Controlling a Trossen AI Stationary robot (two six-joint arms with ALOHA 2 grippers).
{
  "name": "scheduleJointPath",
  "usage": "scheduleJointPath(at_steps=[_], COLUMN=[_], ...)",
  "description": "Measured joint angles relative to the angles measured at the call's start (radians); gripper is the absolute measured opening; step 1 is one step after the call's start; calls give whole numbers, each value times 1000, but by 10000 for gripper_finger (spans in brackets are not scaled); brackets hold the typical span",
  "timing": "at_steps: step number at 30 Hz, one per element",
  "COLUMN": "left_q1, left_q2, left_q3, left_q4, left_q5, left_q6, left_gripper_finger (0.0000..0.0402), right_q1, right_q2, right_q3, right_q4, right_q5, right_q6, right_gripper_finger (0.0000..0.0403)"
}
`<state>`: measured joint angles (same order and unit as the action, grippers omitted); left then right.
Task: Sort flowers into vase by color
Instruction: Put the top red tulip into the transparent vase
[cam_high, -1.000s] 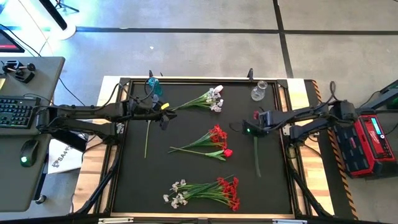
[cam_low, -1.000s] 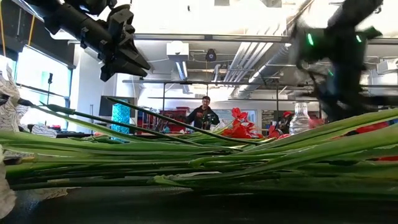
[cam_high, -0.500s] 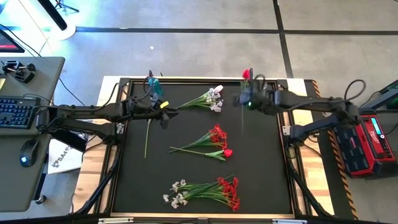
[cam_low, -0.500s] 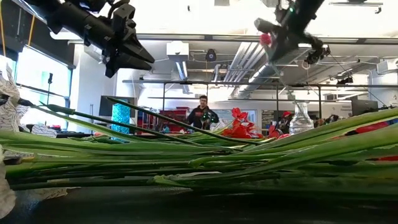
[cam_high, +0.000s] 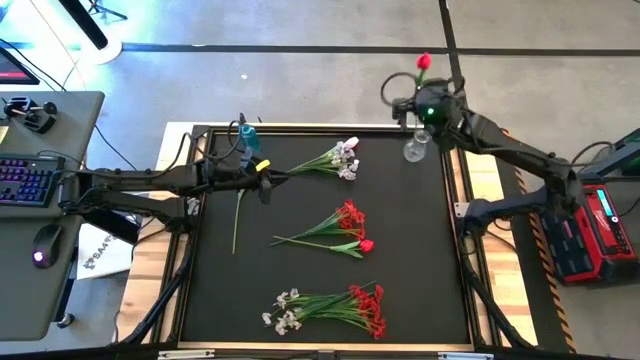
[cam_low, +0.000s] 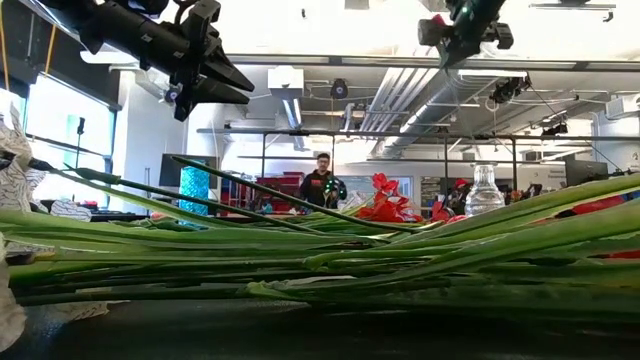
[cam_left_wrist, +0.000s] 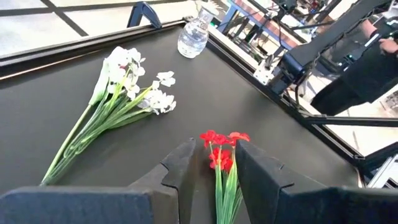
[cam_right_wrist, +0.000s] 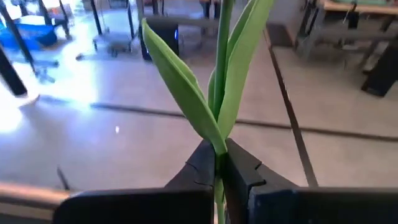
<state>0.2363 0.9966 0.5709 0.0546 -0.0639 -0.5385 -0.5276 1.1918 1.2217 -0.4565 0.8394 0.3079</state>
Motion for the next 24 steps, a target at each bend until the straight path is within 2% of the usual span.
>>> scheduleJointPath(at_steps=[5,11,14,18,24], left_q1=[0,-1,-1,-2,-2], left_q2=[0,0,0,0,0], left_q3=[0,0,0,0,0], left_q4=[0,-1,-1,-2,-7], left_q5=[0,0,-3,-42,-97], left_q6=[-1,-11,-10,-9,-8], left_gripper_finger=[99,99,99,99,99], right_q1=[-82,-148,-168,-169,-171], right_q2=[-27,-44,-40,-40,-41], right_q3=[-70,-104,-114,-159,-219], right_q4=[182,185,183,213,141], right_q5=[-53,-76,-137,-157,-159], right_q6=[-133,-143,-125,-125,-5], right_gripper_finger=[0,0,0,0,16])
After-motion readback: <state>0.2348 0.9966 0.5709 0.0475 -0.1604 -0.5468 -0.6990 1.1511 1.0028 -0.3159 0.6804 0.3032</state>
